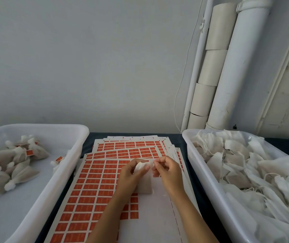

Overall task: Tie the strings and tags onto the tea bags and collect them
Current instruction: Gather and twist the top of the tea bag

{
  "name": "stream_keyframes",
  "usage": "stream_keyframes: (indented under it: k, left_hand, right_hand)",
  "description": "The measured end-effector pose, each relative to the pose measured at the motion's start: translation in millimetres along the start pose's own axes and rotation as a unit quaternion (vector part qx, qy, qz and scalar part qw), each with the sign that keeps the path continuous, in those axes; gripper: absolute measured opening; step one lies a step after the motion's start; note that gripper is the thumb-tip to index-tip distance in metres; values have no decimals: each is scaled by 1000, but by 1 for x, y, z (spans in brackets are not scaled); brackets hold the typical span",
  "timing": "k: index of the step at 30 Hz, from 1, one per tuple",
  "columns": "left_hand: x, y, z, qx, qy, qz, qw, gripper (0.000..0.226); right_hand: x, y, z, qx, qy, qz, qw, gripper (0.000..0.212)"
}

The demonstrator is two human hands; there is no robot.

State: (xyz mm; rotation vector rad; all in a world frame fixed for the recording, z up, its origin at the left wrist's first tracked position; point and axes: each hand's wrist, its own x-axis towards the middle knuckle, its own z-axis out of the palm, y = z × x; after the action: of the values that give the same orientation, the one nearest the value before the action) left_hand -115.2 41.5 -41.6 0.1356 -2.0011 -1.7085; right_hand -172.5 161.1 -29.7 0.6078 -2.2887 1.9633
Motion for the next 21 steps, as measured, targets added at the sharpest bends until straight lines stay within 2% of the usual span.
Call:
stream_keyframes:
  k: [4,11,18,21]
  left_hand:
    - [-2,3,1,-8,-9,1,1000,14]
    - [-2,4,7,97,4,3,995,7]
    - [-3,2,9,75,3,13,997,13]
    - [-2,2,8,54,44,-2,998,14]
  right_hand:
    - [-5,2,4,-5,-26,-32,999,5]
    - [-10,5,1,-54,-13,-90,994,17]
    - [-13,6,3,-124,-9,-118,985,26]
    - [-13,6,2,-134,1,-114,984,19]
